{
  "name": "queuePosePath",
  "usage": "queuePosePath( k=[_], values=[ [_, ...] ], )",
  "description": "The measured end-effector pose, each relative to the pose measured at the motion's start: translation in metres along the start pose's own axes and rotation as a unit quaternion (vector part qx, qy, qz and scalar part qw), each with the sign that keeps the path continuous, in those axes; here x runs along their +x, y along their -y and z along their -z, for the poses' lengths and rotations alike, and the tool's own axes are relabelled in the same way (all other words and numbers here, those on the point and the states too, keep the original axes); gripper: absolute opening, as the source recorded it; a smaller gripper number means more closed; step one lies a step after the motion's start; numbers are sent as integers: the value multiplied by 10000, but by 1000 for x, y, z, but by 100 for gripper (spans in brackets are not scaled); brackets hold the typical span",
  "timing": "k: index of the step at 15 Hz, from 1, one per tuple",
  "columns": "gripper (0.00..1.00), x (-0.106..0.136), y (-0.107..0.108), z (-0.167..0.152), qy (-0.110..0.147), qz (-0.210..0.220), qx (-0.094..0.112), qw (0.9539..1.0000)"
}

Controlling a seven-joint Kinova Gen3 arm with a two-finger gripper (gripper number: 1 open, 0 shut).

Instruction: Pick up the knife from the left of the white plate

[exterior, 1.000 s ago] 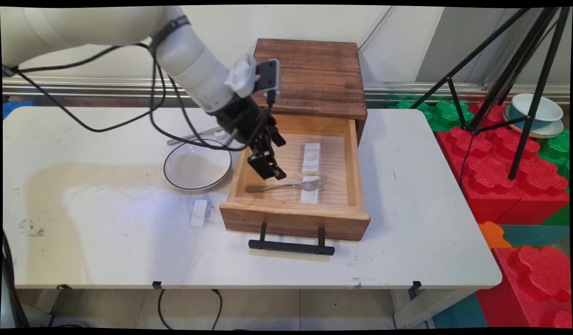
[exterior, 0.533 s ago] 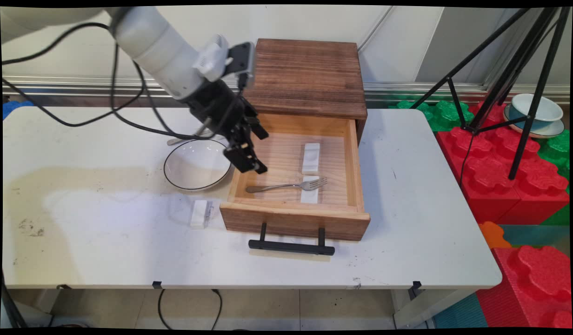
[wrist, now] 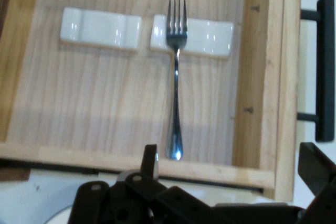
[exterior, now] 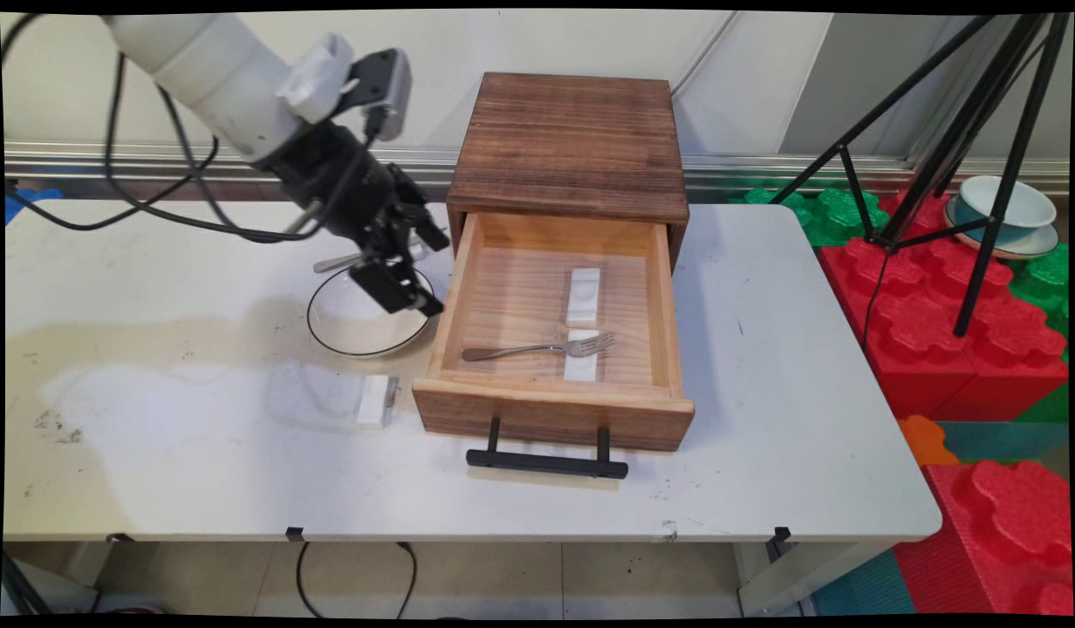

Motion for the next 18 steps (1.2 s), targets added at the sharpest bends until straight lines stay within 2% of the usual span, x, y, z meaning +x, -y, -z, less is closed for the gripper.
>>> queuePosePath(
  k=[7, 13, 16, 18],
  values=[
    [100, -22, -3, 34, 155, 80, -8, 9998],
    [100, -36, 1, 54, 254, 146, 63, 9996],
    [100, -42, 7, 60, 343, 175, 157, 9991],
    [100, -51, 16, 64, 484, 208, 296, 9982]
  ],
)
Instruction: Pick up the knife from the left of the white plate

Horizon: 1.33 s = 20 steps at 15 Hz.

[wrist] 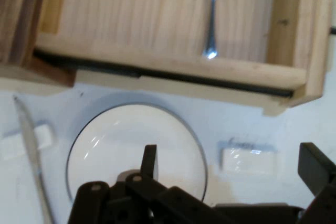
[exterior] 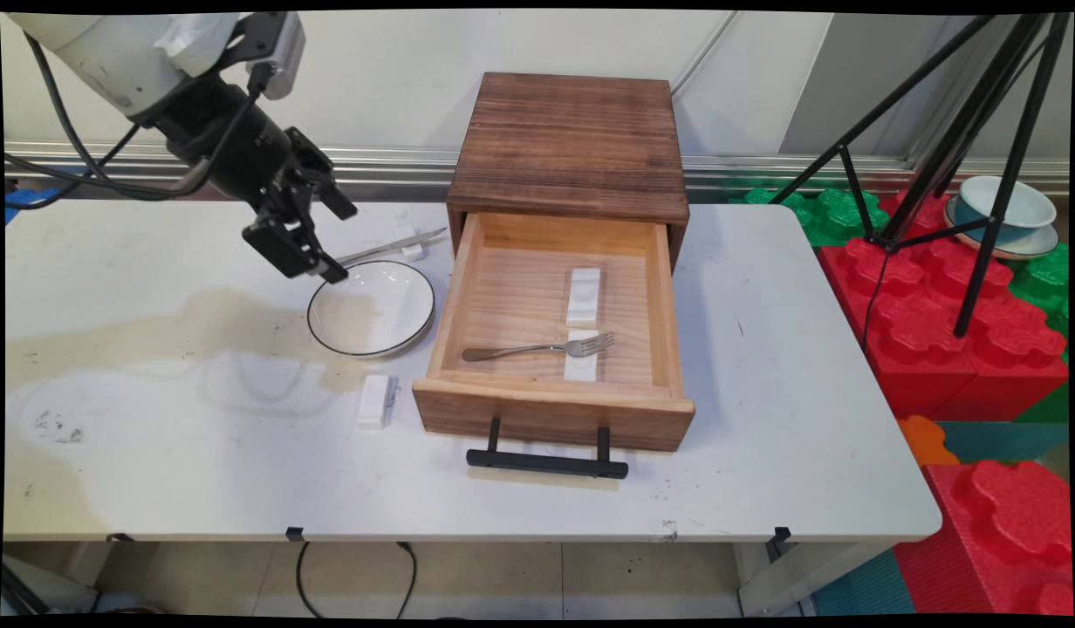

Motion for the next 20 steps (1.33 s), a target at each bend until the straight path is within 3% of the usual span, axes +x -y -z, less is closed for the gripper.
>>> queuePosePath(
  k=[8, 20],
  values=[
    [100, -24, 44, -9, 393, 137, 445, 9981],
    [100, -53, 127, -65, 785, 258, 915, 9924]
  ],
)
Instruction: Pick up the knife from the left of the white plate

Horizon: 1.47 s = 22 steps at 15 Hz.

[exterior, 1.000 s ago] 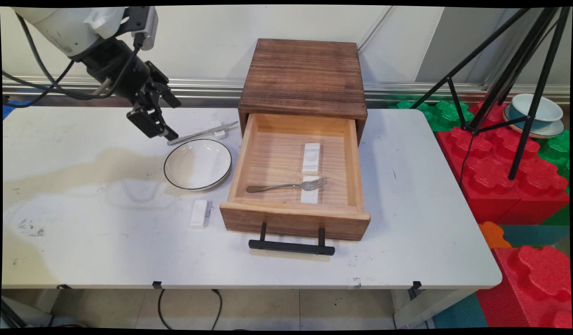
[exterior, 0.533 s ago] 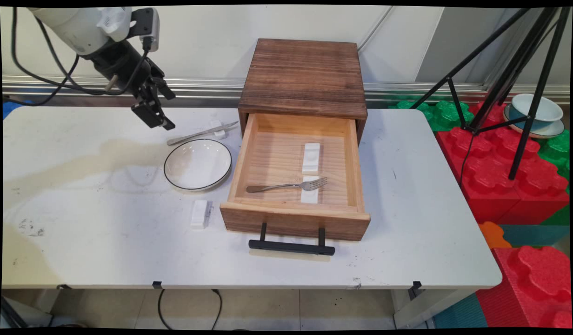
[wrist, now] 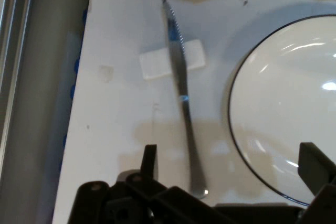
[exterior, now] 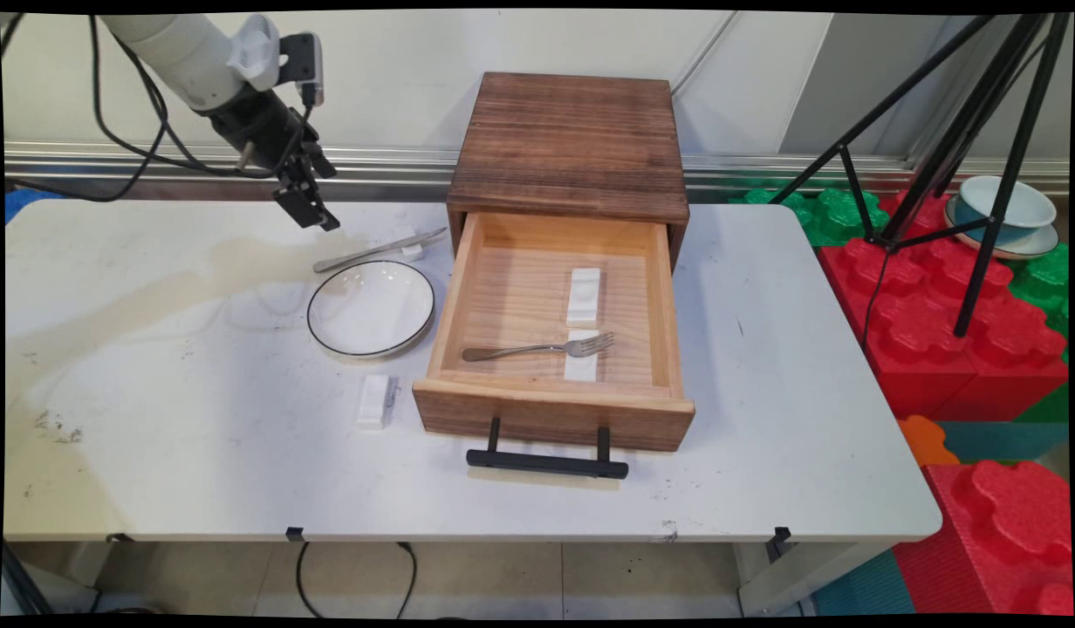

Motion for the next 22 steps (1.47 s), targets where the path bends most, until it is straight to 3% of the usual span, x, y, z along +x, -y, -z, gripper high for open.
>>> queuePosePath(
  k=[11, 22],
  values=[
    [100, 0, 41, -74, 230, 80, 28, 9997],
    [100, -1, 56, -131, 345, 294, -200, 9988]
  ],
)
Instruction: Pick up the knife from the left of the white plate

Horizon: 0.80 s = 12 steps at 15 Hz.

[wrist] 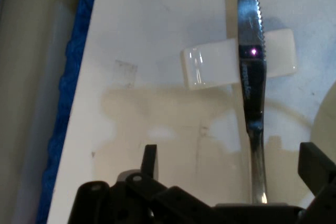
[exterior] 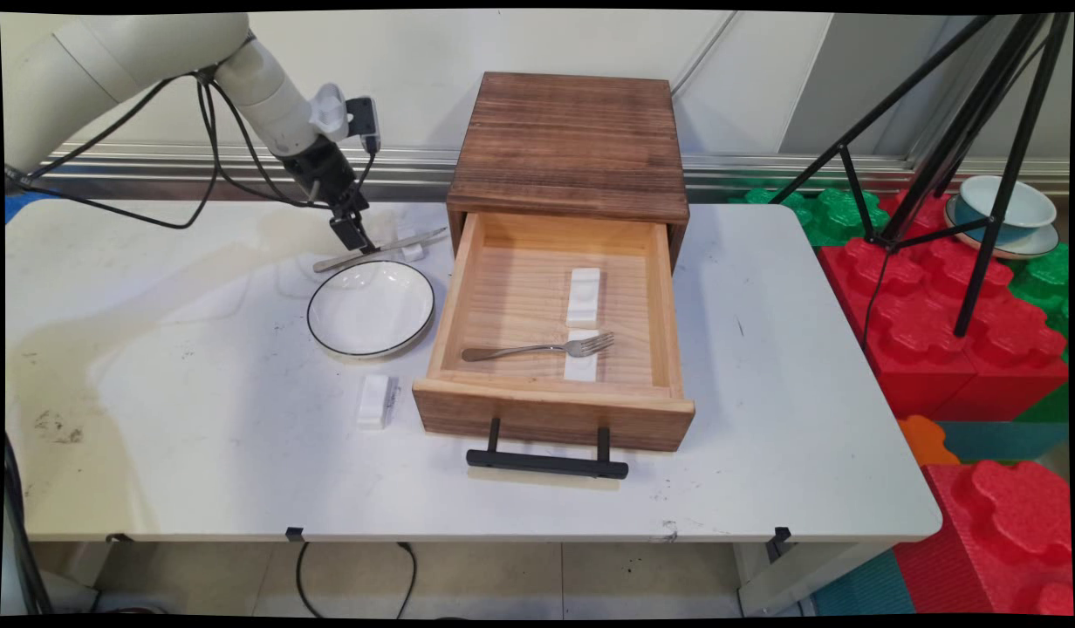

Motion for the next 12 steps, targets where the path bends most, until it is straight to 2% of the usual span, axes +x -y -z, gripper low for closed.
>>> queuePosePath(
  k=[12],
  values=[
    [100, 0, 3, -25, -28, 99, -150, 9998]
  ],
)
